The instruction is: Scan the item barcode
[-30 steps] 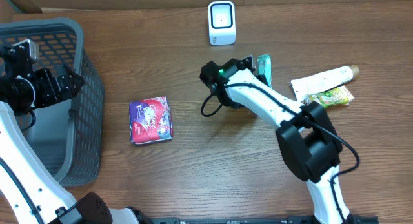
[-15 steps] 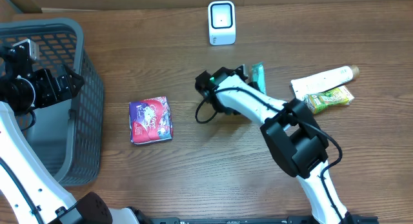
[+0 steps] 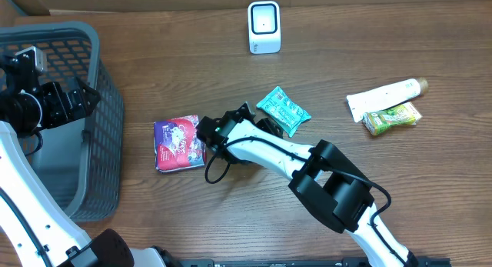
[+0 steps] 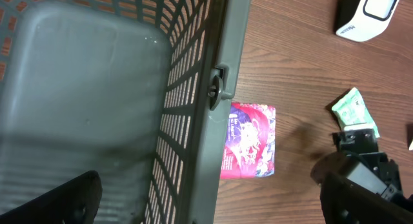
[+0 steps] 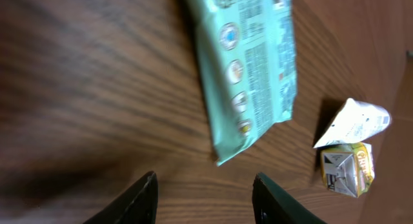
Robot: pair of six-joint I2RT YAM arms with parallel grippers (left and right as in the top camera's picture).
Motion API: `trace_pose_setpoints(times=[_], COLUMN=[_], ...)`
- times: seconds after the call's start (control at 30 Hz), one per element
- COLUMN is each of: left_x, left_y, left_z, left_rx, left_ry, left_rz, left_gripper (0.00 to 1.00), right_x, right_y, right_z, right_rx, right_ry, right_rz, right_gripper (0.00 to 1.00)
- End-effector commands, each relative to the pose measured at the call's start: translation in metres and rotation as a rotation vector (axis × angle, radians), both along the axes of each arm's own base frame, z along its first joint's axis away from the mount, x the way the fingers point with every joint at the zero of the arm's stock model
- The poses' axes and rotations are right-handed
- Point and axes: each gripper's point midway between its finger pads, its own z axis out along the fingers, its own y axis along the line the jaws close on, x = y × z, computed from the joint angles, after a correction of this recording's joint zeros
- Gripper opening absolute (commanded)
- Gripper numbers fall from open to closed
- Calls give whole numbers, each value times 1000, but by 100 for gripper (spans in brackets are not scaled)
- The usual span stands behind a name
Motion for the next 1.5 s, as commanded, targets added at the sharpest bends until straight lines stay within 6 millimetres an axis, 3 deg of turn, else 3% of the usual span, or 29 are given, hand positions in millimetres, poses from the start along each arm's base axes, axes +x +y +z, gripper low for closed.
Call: trace_pose_setpoints(times=[0.0,0.1,0.2,0.3,0.33,0.43,0.67,0.93,1.03,1.17,1.33,1.47], left_x=[1,1,1,1,1,1,1,1,1,1,1,1], left_y=[1,1,1,1,1,1,1,1,1,1,1,1], left_z=[-1,-1,-1,-1,-1,-1,-1,-1,-1,-1,-1,-1], left_rx=[2,2,2,2,2,2,2,2,2,2,1,2], left_ry=[4,4,4,4,4,4,4,4,4,4,4,4], left_rz=[-4,-4,-4,-4,-4,-4,-4,-4,-4,-4,-4,-4], left_gripper=[100,100,100,100,100,100,99,100,99,100,100,100], right_x=[2,8,24,42,47,59,78,86,80,60,42,35], right_y=[13,26,31,23,19,-2,-54,-80,-76,-51,-12,1], right_z=[7,22,51,82,89,100,83,41,25,23,24,16], right_rx=[97,243,400,555,606,743,986,953,977,1054,1051,974], right_ry=[31,72,72,78,89,145,314,331,358,463,511,478], right_rz=[-23,-65,-116,-180,-204,-298,-502,-388,-383,-364,-252,-222], right_gripper=[48,48,49,54,59,63,61,56,56,41,40,37])
